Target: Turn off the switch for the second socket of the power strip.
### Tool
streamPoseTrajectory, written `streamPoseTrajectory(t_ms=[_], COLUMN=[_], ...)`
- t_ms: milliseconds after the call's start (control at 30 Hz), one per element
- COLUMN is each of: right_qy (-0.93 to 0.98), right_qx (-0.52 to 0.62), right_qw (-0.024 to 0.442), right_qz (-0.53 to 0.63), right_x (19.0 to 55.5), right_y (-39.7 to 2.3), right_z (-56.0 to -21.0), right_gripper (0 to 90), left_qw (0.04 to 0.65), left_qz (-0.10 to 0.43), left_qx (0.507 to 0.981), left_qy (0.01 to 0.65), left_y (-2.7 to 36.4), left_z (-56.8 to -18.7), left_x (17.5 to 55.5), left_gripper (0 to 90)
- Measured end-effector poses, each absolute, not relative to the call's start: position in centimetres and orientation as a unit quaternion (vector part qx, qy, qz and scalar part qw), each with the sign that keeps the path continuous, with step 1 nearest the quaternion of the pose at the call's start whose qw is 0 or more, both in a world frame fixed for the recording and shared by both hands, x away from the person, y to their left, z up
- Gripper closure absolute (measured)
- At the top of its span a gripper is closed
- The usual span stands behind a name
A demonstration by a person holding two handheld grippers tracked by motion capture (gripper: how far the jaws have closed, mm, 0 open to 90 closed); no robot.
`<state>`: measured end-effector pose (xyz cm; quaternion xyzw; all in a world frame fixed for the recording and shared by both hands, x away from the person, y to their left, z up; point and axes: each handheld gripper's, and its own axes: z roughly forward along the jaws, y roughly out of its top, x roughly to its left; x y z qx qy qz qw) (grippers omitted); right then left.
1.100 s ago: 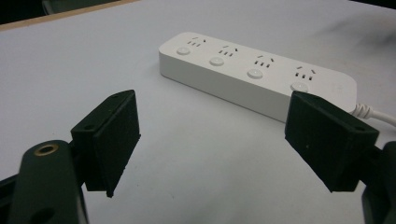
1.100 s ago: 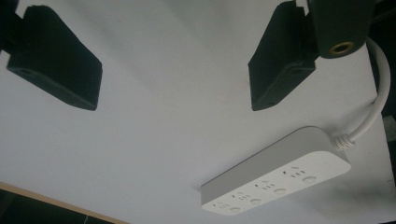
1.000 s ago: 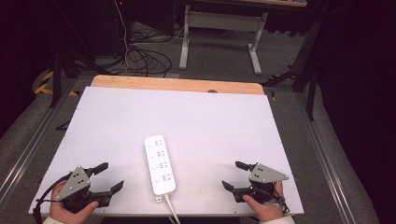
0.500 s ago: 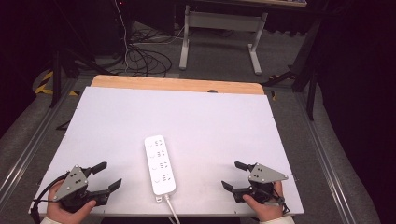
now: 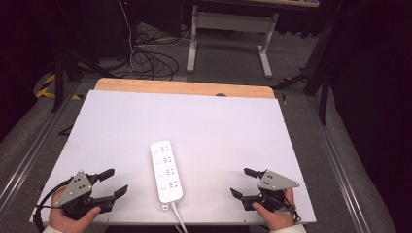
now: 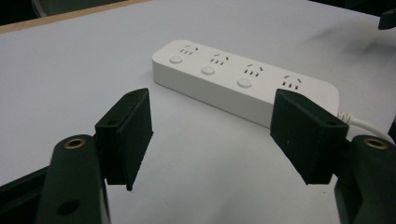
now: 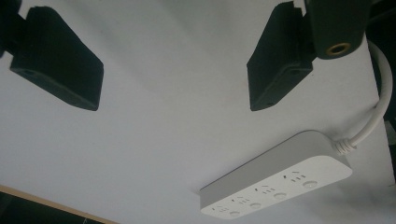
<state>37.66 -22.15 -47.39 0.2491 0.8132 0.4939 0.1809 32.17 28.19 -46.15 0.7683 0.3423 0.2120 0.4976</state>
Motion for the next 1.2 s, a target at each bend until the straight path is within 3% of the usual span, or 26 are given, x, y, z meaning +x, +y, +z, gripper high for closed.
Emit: streamPoseTrajectory(t_ms=[500,1200], right_qy=[0.814,0.817], right_qx=[0.248,0.244], right_qw=[0.18,0.176], right_qz=[0.493,0.492], right_x=[37.7,37.7], right_y=[-22.0,-22.0], right_z=[-47.5,-47.5], right_gripper=[18.9,18.9], left_qw=[0.502,0.502], left_qz=[0.184,0.172], left_qx=[0.783,0.797], left_qy=[0.318,0.289], left_y=[25.6,22.1], left_z=[-44.4,-43.4], left_x=[33.6,35.3], left_gripper=[36.7,38.1])
